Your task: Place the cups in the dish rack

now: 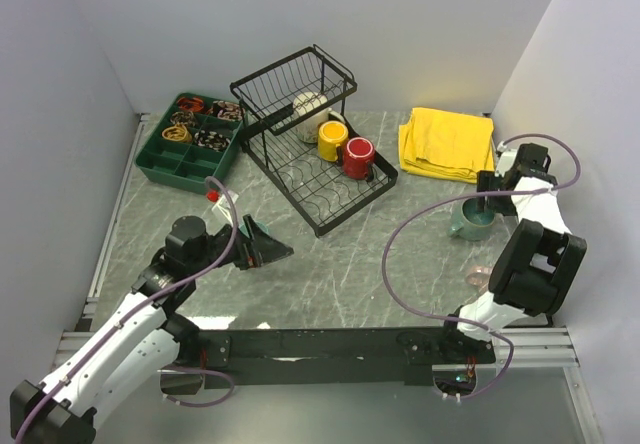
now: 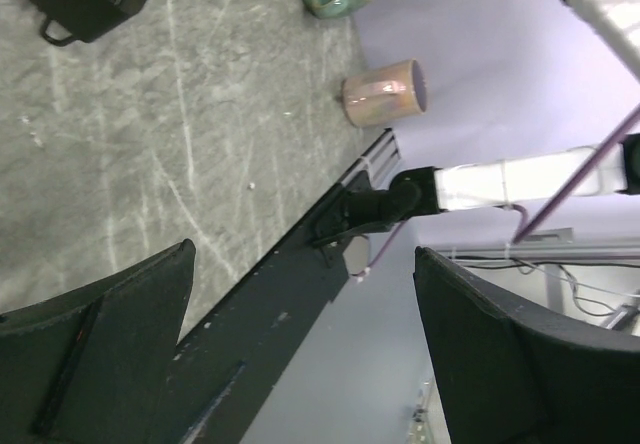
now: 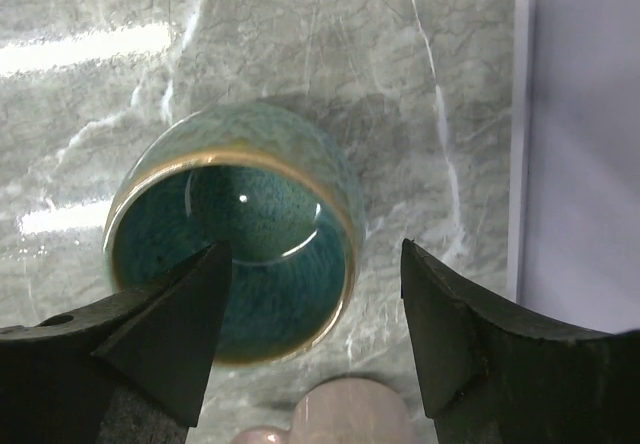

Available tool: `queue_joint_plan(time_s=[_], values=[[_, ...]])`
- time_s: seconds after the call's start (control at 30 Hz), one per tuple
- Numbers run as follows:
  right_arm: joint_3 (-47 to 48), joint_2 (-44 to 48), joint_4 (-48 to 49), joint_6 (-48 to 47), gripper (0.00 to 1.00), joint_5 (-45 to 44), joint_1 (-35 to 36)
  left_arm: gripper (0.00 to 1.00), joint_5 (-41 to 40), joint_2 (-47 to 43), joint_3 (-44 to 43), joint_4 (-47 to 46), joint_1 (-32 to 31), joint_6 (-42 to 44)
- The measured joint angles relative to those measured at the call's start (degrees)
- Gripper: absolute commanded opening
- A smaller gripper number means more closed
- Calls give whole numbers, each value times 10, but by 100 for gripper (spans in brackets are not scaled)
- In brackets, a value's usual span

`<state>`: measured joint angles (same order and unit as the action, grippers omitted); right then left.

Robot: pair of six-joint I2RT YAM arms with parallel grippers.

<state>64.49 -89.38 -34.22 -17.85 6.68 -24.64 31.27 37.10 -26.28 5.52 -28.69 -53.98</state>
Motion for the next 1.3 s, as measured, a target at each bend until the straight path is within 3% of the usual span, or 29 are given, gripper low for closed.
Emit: queue_joint_plan(time_s=[0.17,0.37,0.43,0.87,1.1,1.3], values=[[0,-28,15,-3,69,3,0,96,8,-2,0,-16,0,-28],[-1,-50,25,-9,56,13,0,96,12,-2,0,-42,0,-59],[-3,-50,31,-11,48,16,0,96,15,-2,0,-51,0,-68],[-9,-59,51,-24,46,34,-1,96,24,-1,16,-94,0,-104],[-8,-82,50,-47,3,43,-4,96,36,35,47,-160,-6,-142],[-19,-79,18,-45,0,101,1,96,33,73,47,-213,-40,-162]])
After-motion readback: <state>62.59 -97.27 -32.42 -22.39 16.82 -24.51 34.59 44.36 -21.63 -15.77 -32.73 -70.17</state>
